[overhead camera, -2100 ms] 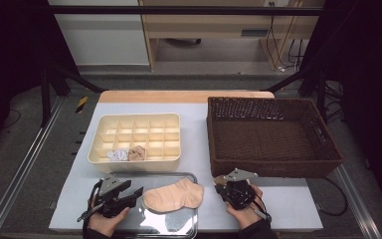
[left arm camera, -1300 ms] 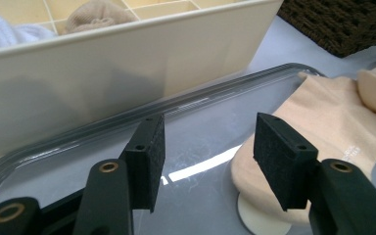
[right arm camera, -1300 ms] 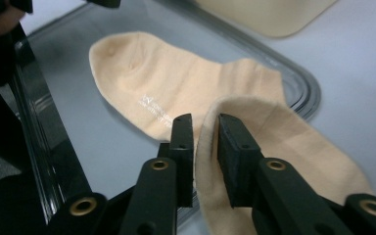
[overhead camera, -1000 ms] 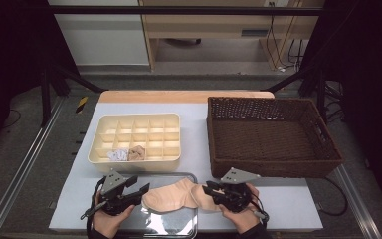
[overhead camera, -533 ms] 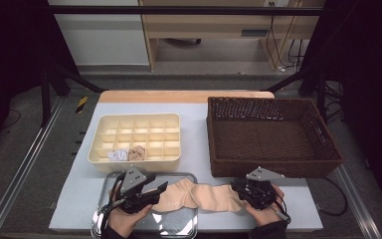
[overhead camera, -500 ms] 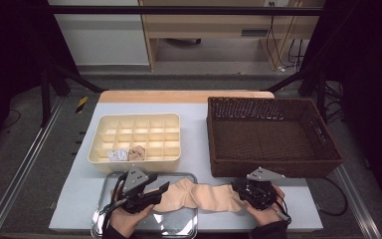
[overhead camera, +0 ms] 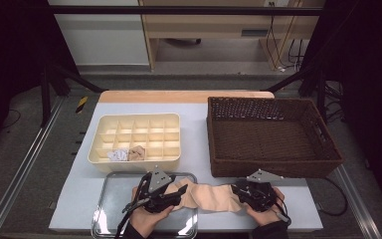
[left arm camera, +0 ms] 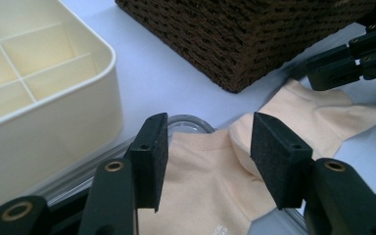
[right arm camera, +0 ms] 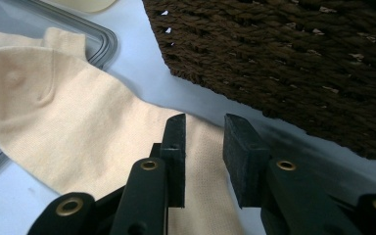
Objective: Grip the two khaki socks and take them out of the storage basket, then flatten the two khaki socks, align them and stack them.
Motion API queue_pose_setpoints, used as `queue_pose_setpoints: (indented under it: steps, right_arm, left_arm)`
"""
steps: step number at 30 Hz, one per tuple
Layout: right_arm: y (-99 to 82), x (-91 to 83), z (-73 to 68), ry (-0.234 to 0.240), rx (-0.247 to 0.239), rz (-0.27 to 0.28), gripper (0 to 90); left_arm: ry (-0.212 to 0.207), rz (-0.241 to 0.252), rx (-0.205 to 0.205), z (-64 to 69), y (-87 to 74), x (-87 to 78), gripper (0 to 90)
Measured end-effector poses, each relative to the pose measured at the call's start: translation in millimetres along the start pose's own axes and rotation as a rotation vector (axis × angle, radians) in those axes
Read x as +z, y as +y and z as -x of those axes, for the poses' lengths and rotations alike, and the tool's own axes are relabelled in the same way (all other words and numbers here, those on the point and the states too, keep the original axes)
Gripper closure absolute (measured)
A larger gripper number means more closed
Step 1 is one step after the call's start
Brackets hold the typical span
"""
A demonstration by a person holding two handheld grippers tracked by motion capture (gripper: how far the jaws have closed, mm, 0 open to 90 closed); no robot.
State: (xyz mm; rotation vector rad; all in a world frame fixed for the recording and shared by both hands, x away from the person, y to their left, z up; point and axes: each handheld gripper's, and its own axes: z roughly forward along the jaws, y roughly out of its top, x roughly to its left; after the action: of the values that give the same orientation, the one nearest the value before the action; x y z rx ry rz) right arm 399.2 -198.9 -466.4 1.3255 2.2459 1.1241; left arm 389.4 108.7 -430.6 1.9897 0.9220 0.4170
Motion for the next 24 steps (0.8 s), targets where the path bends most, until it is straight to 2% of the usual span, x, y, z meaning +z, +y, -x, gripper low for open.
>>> queue_pose_setpoints:
  steps: [7,10,16,20,22,24]
  right_arm:
    - [-3.5,3.5,0.0,-0.001,0.013,-0.031,70.6]
    - [-5.3,6.0,-0.7,-0.009,0.002,-0.046,69.1]
    - [-7.2,11.5,-0.2,-0.014,0.004,-0.069,67.4]
    - [-6.9,11.9,-2.4,-0.032,-0.011,-0.077,75.6]
    - [-6.6,12.5,-2.8,-0.017,-0.009,-0.077,81.6]
    - [-5.7,12.3,-4.3,-0.012,-0.007,-0.083,83.1]
  left_arm:
    - [-0.01,-0.051,0.05,16.9,-4.1,20.9,53.9]
    - [0.003,-0.08,0.075,22.9,-7.2,28.1,55.8]
    - [0.006,-0.13,0.064,19.3,-12.4,34.4,65.0]
    - [-0.016,-0.151,0.041,18.9,-17.1,36.5,73.8]
    - [-0.022,-0.16,0.036,19.4,-18.8,38.7,78.9]
    - [-0.031,-0.159,0.033,19.3,-19.4,38.7,84.4]
